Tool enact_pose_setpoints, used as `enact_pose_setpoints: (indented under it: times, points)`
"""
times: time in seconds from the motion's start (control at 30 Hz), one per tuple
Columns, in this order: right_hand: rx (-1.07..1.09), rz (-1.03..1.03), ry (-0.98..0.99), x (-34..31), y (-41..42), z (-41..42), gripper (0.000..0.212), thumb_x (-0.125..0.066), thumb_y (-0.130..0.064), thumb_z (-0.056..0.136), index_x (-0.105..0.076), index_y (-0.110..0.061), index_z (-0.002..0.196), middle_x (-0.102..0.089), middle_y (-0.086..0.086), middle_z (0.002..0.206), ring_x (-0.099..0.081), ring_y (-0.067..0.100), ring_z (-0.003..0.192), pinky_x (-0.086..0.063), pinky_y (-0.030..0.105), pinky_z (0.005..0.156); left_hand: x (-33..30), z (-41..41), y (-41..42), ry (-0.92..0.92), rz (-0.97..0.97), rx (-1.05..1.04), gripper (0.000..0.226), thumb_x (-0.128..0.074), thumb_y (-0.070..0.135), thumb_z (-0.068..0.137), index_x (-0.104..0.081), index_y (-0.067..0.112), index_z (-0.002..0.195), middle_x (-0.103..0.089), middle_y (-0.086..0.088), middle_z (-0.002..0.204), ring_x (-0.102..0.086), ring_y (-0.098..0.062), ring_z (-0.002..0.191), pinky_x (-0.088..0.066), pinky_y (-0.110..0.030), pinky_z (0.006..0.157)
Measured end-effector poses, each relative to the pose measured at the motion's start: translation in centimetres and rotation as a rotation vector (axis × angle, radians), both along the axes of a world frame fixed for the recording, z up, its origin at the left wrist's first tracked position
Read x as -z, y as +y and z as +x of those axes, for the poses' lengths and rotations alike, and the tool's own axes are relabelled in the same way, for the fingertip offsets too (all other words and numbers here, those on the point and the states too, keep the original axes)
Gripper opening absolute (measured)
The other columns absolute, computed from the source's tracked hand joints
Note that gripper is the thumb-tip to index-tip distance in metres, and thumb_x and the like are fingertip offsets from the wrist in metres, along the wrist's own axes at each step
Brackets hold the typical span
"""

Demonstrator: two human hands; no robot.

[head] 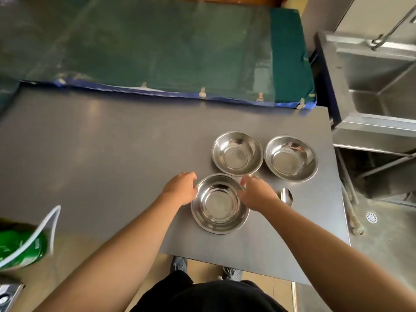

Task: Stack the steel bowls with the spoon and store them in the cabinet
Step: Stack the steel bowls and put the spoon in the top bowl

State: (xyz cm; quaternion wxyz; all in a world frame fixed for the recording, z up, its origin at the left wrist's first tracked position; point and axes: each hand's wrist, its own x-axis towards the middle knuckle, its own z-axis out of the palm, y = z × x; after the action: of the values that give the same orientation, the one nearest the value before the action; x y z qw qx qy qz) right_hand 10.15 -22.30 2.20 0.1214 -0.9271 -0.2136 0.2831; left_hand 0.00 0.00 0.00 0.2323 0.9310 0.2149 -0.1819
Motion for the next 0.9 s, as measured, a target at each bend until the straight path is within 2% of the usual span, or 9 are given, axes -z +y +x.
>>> enact_pose_setpoints:
  times: [0.1,0.2,0.37,0.53,0.73,0.9]
  points:
    - [0.056,0.007,0.047,0.9,-0.8,-0.1,0.033,-0.057,-0.026,0.093,-0.057,-0.014,0.123,-0.065,0.011,0.117,-0.063,0.032,0.103,-0.050,0.038,0.083,0.4,-0.6,-0.7,0.027,-0.019,-0.086,0.041,-0.060,0.027,0.093,-0.057,0.016,0.132,-0.062,-0.008,0.132,-0.059,-0.029,0.118,-0.049,-0.039,0.097]
    - [0.101,0.023,0.104,1.7,-1.7,-0.6,0.032,-0.052,-0.021,0.097,-0.053,-0.015,0.128,-0.067,0.013,0.116,-0.064,0.033,0.099,-0.053,0.039,0.081,0.8,-1.1,-1.7,0.040,-0.033,-0.161,0.030,-0.057,0.024,0.094,-0.061,0.015,0.123,-0.066,-0.009,0.124,-0.062,-0.030,0.110,-0.050,-0.036,0.090]
    - [0.165,0.102,0.149,2.4,-2.6,-1.3,0.035,-0.047,-0.016,0.100,-0.044,-0.015,0.135,-0.062,0.009,0.097,-0.065,0.035,0.089,-0.057,0.045,0.075,1.4,-1.5,-2.8,0.038,-0.093,-0.283,0.032,-0.056,0.024,0.096,-0.057,0.015,0.126,-0.067,-0.010,0.124,-0.062,-0.032,0.111,-0.047,-0.034,0.090]
    - [0.243,0.121,0.202,2.5,-2.8,-1.6,0.047,-0.051,-0.014,0.098,-0.044,-0.013,0.144,-0.066,0.016,0.121,-0.065,0.035,0.099,-0.056,0.041,0.078,1.6,-1.5,-3.0,0.009,-0.158,-0.356,0.031,-0.057,0.026,0.094,-0.060,0.015,0.123,-0.069,-0.009,0.118,-0.063,-0.031,0.108,-0.050,-0.039,0.094]
    - [0.350,0.156,0.231,1.4,-2.3,-1.6,0.039,-0.053,-0.016,0.092,-0.051,-0.016,0.131,-0.071,0.008,0.100,-0.072,0.029,0.081,-0.061,0.039,0.067,0.7,0.1,-1.6,-0.033,-0.189,-0.313,0.023,-0.058,0.033,0.090,-0.063,0.023,0.110,-0.070,0.000,0.105,-0.064,-0.024,0.096,-0.052,-0.035,0.084]
    - [0.450,0.205,0.205,-0.6,-1.3,-1.1,0.030,-0.057,-0.024,0.089,-0.055,-0.020,0.119,-0.073,0.003,0.086,-0.072,0.017,0.054,-0.049,0.023,0.043,-0.8,2.2,0.2,-0.093,-0.177,-0.247,0.018,-0.057,0.037,0.089,-0.063,0.027,0.102,-0.070,0.005,0.098,-0.064,-0.021,0.089,-0.053,-0.033,0.079]
